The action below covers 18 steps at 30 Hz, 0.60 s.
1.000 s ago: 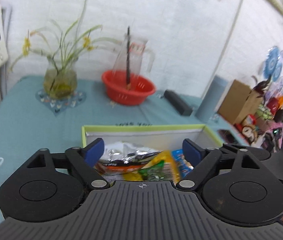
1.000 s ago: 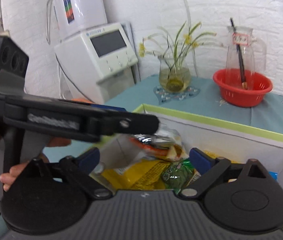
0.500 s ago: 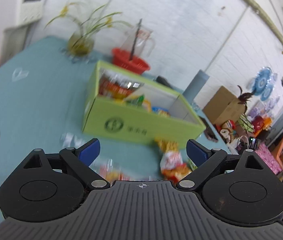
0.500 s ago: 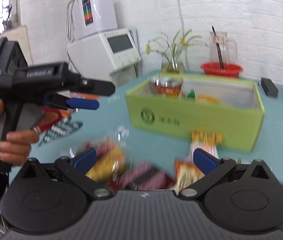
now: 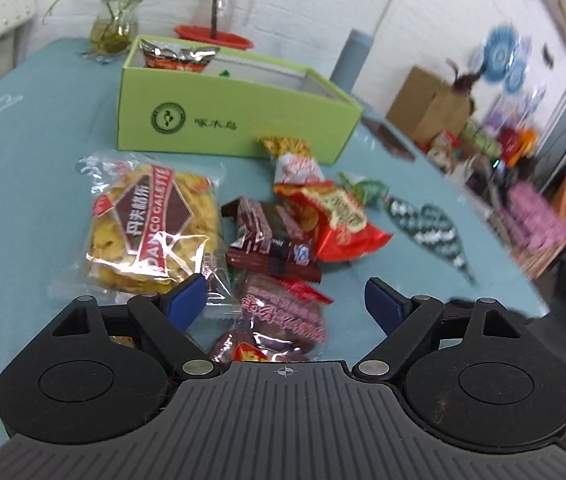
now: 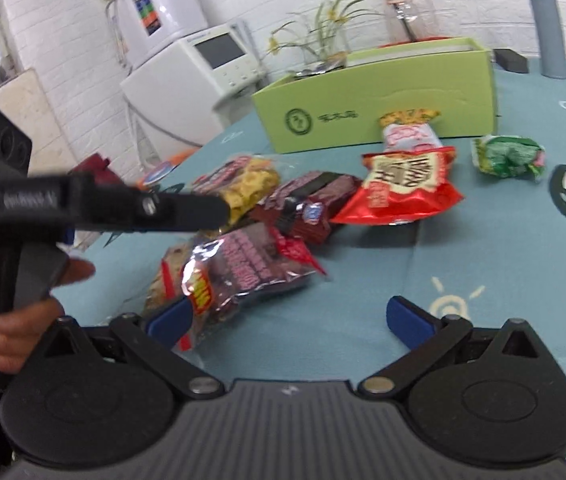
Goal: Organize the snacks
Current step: 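Lower the left tool onto the red-labelled dates bag and grasp it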
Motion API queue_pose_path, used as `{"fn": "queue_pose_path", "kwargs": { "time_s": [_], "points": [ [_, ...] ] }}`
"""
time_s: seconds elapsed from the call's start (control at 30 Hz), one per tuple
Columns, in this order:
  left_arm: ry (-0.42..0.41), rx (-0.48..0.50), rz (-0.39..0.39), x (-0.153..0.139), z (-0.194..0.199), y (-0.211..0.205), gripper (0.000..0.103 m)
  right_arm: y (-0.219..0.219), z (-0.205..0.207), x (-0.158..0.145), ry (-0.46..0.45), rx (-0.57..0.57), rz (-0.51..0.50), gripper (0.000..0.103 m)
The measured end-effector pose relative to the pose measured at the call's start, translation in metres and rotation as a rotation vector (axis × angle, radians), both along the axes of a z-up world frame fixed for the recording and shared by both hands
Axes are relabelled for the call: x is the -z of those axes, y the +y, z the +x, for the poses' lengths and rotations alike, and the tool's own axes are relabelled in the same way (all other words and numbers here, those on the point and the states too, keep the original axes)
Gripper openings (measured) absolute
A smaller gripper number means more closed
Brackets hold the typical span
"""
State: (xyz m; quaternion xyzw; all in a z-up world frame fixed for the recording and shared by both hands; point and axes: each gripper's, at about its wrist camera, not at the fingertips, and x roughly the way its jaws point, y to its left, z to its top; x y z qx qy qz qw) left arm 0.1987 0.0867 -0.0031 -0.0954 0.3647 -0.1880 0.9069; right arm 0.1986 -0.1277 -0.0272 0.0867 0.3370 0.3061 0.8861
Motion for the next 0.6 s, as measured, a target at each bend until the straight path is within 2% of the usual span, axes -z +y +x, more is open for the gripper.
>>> {"fn": "queue_pose_path", "kwargs": {
  "time_s": [0.07,0.17,0.23,0.33,0.43,0.53,0.6],
  "points": [
    [0.016,0.008,0.044,0.005,0.0,-0.01,0.075,-0.011,-0.001,0.001,0.009,0.021,0.046,0.102],
    [0.088,0.064,-0.022,0.017,0.004,-0.015,0.075,-0.015,-0.004,0.001,0.012,0.039,0.06,0.102],
    [0.13,0.067,-0.044,0.024,0.006,-0.021,0.075,-0.01,-0.008,0.0,-0.01,0.032,0.008,0.102],
    [0.121,0.053,-0.023,0.024,0.006,-0.031,0.076,-0.002,-0.015,0.0,-0.058,-0.011,-0.095,0.102],
    [0.131,0.056,-0.037,0.024,0.01,-0.041,0.076,-0.01,-0.021,0.005,-0.099,-0.044,-0.127,0.102],
    [0.128,0.061,-0.035,0.024,0.013,-0.048,0.078,-0.022,-0.019,0.007,-0.086,-0.037,-0.052,0.102],
    [0.125,0.062,-0.032,0.024,0.013,-0.05,0.08,-0.036,-0.016,0.011,-0.066,0.005,0.072,0.102]
  ]
}}
